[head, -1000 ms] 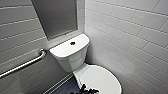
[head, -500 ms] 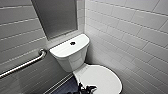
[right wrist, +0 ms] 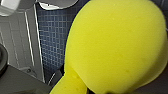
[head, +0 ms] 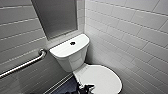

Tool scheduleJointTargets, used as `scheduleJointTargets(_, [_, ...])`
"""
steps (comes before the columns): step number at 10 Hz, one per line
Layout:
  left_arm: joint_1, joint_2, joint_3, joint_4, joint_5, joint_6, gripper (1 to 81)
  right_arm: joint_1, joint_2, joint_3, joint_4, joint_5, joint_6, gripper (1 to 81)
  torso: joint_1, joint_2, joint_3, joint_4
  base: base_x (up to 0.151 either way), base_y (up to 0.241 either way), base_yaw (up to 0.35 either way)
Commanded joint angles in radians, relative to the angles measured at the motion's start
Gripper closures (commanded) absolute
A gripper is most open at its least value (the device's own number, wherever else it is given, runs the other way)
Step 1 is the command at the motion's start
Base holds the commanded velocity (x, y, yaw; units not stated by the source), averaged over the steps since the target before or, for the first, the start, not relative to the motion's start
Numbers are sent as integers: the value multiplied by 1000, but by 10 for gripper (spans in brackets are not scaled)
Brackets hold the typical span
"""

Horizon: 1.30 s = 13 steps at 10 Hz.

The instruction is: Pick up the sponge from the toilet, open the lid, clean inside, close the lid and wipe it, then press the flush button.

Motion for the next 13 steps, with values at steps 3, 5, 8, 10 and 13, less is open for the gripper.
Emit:
scheduleJointTargets(3, [-178, -54, 117, 8, -180, -8, 10, -11, -33, 11, -29, -8, 3, 811, 0, 0, 23, 0, 0, 0, 0])
scheduleJointTargets(5, [-178, -76, 151, -16, -182, -29, 10, -15, -35, 11, -27, -6, 5, 811, 0, 0, 50, 0, 0, 0, 0])
scheduleJointTargets(8, [-178, -109, 176, -32, -182, -118, 10, -18, -38, 17, -27, -5, 7, 811, 0, 0, 55, 0, 0, 0, 0])
scheduleJointTargets(10, [-183, -131, 174, -56, -201, -147, 10, -24, -39, 17, -27, 3, 7, 811, 0, 0, 55, 0, 0, 0, 0])
scheduleJointTargets(13, [-198, -183, 182, -64, -244, -201, 10, -35, -41, 22, -27, 26, 5, 811, 0, 0, 55, 0, 0, 0, 0])
